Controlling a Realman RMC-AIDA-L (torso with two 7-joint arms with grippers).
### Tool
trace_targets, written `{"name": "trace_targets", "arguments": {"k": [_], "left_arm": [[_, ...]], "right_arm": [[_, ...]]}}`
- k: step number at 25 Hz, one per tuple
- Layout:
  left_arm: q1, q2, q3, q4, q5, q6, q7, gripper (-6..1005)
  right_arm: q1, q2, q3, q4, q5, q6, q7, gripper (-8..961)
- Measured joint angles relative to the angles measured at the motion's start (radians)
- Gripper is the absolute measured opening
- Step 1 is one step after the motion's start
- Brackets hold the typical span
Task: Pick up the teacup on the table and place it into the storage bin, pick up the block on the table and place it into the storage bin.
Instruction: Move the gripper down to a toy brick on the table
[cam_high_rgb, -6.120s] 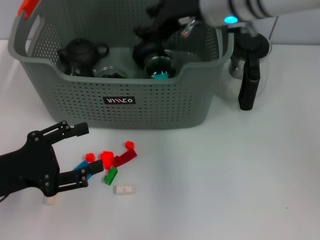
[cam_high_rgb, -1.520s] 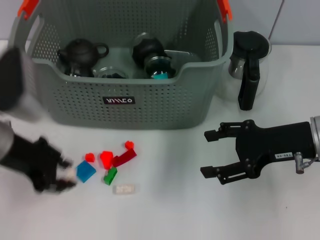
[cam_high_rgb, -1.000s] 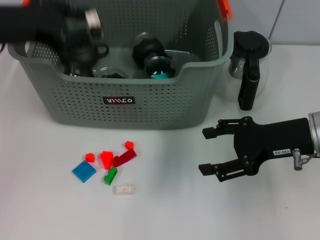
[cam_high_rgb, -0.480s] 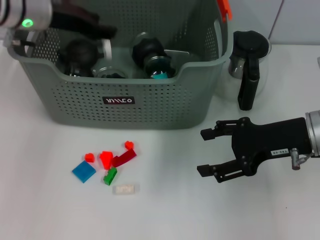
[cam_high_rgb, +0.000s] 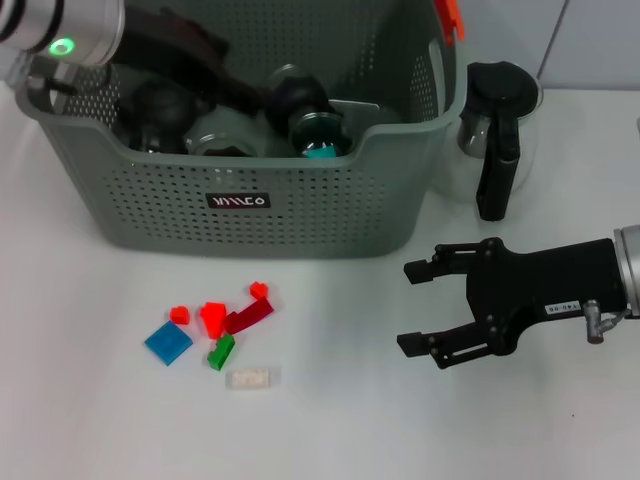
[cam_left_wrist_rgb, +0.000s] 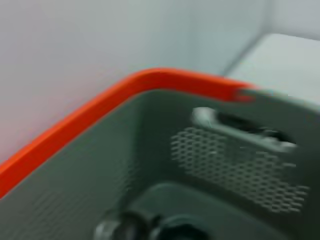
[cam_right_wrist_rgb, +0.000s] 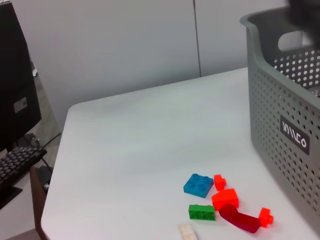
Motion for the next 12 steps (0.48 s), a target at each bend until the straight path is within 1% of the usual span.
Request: {"name": "trace_targets", "arguments": {"k": [2,3,4,5,6,8,10,11,12], "left_arm": [[0.053,-0.029,0.005,0.152,-0.004,0.127,0.026,865],[0.066,-0.036,0.006,0.190,-0.006,0.165,0.033,887],[0.090,-0.049,0.008,0.253,-0.008,0.234,0.044,886],[0.122,-0.064,0.010,0.342,-0.012,0.336,0.050,886],[0.122,-0.064,0.010,0.342,-0.012,0.336,0.050,885],[0.155,-0.071,0.022,0.413,-0.015,0.412,0.048,884],[0.194,-0.072,0.050,0.464,-0.016,0.462,0.044,883],[0.222,-0.073,0.078,0.492,-0.017,0.482,0.039,883],[0.238,-0.074,0.097,0.508,-0.017,0.487,0.035,883]], "right_arm": [[-0.002,0.000,0.002,0.000,0.000,0.000,0.000,915],[-0.003,-0.001,0.005,0.000,0.000,0.000,0.000,915],[-0.003,-0.001,0.006,0.000,0.000,0.000,0.000,915],[-0.004,-0.002,0.008,0.000,0.000,0.000,0.000,915],[-0.004,-0.003,0.009,0.000,0.000,0.001,0.000,915],[-0.004,-0.004,0.009,0.000,0.000,0.003,0.000,915],[-0.003,-0.004,0.009,0.000,0.000,0.004,0.000,915],[-0.003,-0.004,0.010,0.000,0.000,0.005,0.000,915],[-0.002,-0.004,0.010,0.000,0.000,0.005,0.000,915]]}}
